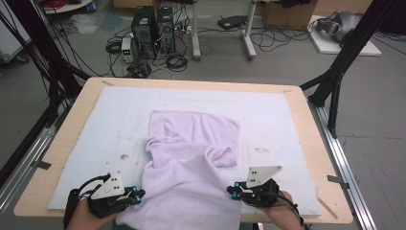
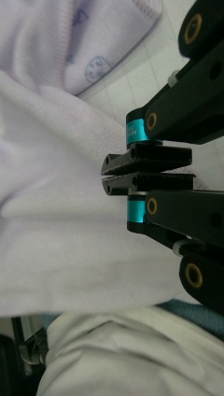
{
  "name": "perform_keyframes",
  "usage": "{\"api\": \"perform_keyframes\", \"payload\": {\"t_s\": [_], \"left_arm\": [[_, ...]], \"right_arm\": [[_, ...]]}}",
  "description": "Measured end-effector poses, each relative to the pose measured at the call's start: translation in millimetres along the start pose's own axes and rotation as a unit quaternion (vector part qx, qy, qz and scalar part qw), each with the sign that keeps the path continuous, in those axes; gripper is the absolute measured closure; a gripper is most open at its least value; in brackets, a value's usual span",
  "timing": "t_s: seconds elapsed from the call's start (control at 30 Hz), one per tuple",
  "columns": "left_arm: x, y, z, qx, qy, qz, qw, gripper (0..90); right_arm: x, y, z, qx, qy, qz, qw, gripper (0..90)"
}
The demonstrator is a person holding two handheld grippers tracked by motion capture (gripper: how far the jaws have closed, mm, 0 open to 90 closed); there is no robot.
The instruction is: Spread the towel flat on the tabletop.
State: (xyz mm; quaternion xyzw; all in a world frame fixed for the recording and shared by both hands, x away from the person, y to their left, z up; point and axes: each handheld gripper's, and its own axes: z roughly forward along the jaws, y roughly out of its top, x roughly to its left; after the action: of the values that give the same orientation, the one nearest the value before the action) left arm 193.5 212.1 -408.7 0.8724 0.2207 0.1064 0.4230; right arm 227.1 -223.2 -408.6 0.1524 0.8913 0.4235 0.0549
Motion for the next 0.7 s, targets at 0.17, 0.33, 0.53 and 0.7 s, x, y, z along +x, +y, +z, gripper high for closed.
{"api": "perform_keyframes", "payload": {"t_s": [0.17, 0.33, 0.53, 0.7], "left_arm": [[9.6, 10.1, 2.9, -0.013, 0.018, 0.004, 0.9997, 70.0], [40.0, 13.6, 28.1, -0.015, 0.042, -0.01, 0.9989, 68.2], [57.3, 12.7, 61.5, 0.039, 0.05, -0.02, 0.9978, 70.3], [46.9, 7.2, 57.4, 0.039, 0.041, -0.014, 0.9983, 89.5]], "right_arm": [[-8.0, 12.9, -1.1, -0.012, -0.025, -0.005, 0.9996, 77.9], [-26.9, 22.4, 27.7, 0.017, -0.037, -0.017, 0.999, 73.4], [-40.9, 19.5, 62.2, 0.063, -0.027, -0.003, 0.9976, 71.2], [-44.0, 13.2, 60.3, 0.056, -0.009, 0.012, 0.9983, 83.3]]}}
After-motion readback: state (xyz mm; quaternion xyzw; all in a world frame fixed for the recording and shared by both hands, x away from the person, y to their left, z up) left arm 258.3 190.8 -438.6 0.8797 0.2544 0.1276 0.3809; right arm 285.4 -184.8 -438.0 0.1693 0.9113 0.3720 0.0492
